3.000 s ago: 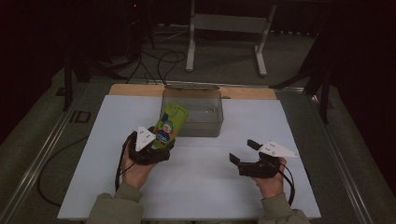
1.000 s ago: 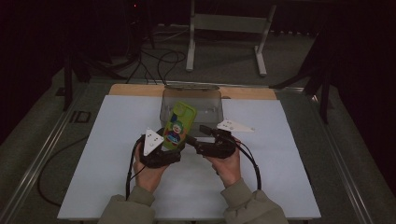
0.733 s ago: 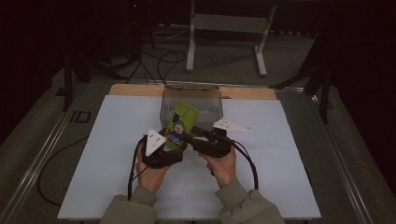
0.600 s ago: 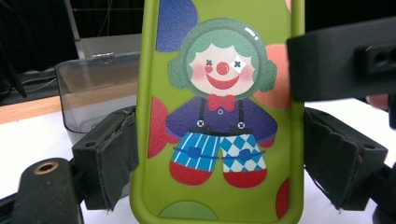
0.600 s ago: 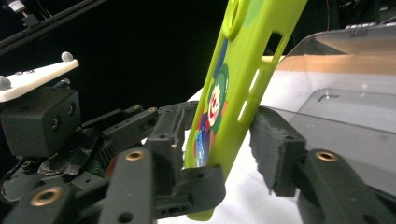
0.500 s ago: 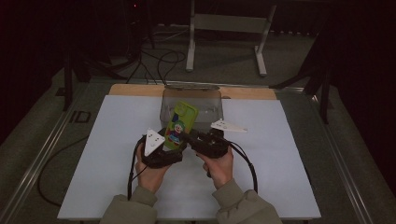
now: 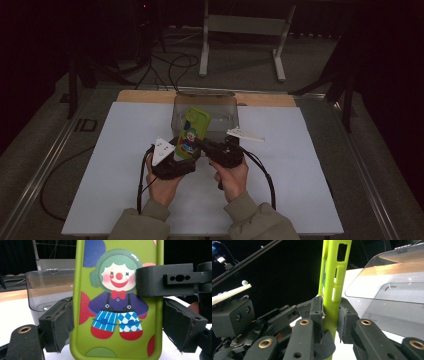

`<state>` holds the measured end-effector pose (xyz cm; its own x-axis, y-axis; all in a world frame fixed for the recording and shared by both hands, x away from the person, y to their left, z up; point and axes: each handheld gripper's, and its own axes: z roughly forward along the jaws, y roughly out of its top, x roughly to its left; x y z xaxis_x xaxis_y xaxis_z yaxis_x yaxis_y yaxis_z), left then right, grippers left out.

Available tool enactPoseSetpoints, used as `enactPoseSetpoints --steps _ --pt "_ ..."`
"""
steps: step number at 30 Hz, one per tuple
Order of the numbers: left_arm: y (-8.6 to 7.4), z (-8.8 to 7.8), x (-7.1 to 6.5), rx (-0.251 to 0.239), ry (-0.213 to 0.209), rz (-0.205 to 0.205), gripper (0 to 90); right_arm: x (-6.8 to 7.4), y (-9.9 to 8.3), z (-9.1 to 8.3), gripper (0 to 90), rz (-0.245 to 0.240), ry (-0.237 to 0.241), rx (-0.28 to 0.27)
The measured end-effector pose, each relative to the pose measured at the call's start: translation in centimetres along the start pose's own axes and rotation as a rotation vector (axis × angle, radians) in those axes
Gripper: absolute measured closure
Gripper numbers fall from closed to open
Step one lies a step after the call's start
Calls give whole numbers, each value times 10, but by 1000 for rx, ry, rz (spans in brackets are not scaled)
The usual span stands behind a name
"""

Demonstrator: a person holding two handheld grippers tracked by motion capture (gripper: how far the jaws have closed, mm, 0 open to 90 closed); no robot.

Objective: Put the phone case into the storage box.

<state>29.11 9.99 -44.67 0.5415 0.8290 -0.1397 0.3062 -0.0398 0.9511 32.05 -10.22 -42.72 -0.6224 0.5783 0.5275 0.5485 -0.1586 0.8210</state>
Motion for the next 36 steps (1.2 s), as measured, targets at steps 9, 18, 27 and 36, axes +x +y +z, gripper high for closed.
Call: enactPoseSetpoints --steps 9,18,27,36 --pt "0 2 1 7 -5 -20 168 2 -1 2 778 -6 -25 -11" --pt "-1 2 1 9 -13 -2 161 4 -2 0 784 -24 -40 -8" --pt "-1 -1 0 12 13 48 4 4 -1 -1 784 -37 -37 -7" --pt "-1 -19 5 11 56 123 2 3 0 -3 784 -41 -44 -10"
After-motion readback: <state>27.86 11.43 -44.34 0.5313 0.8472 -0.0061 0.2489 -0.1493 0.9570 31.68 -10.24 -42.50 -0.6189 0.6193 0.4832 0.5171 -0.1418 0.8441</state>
